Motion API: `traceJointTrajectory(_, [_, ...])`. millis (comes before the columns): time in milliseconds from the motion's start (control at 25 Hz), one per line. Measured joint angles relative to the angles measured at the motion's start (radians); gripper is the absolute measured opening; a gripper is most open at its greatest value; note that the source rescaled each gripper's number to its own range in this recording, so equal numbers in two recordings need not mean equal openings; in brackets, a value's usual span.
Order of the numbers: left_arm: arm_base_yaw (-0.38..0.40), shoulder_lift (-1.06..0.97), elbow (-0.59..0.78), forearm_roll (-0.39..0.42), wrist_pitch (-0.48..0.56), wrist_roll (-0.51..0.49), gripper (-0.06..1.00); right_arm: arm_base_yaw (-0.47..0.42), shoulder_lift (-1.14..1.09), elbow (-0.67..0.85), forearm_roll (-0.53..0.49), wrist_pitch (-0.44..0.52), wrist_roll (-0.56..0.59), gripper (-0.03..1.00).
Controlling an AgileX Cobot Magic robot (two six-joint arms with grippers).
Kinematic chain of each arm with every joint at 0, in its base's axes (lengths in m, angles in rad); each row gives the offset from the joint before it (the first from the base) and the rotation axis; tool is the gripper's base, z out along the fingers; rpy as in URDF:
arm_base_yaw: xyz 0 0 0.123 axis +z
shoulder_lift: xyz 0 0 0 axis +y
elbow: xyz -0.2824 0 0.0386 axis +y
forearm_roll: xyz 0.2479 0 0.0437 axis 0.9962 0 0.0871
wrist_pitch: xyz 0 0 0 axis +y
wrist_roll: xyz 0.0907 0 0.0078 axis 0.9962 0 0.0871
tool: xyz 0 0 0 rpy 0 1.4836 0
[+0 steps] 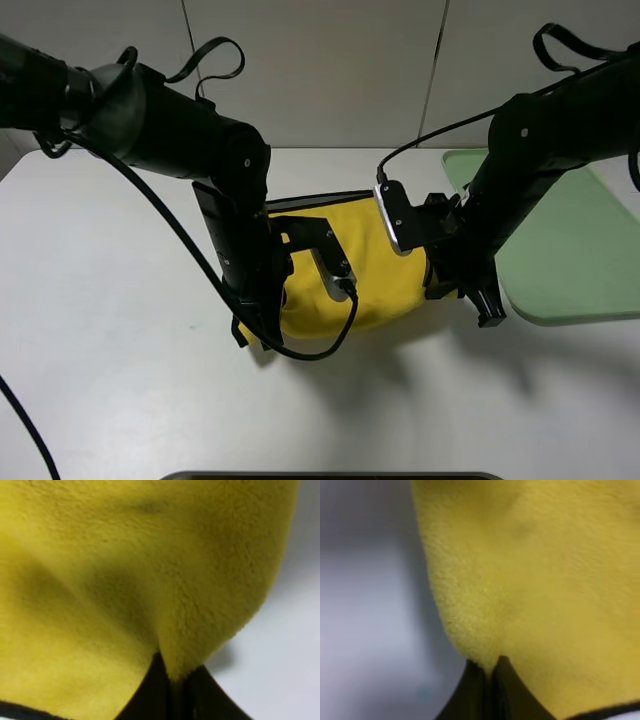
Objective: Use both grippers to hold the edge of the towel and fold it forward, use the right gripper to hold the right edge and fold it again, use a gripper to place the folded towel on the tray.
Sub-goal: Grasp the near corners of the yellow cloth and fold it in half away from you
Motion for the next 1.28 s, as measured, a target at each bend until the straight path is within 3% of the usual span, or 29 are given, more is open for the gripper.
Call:
traceJointTrajectory(240, [0.0,-0.079,0.0,0.019,0.066,0.0,0.0,0.007,-0.075,0.001,0.001,0.045,0.087,0.0])
traceJointTrajectory(440, [0.0,-0.142,0.0,0.02,0.106,0.0,0.0,0.074,-0.129,0.001,0.0,0.062,0.134,0.0])
traceJointTrajectory(880, [0.0,-0.204,0.001,0.021,0.257,0.0,0.0,0.193,-0.203,0.001,-0.062,0.141,0.405,0.0])
traceJointTrajectory(1280, [0.0,-0.273,0.001,0.021,0.339,-0.043,0.0,0.202,-0.267,0.001,-0.075,0.271,0.539,0.0])
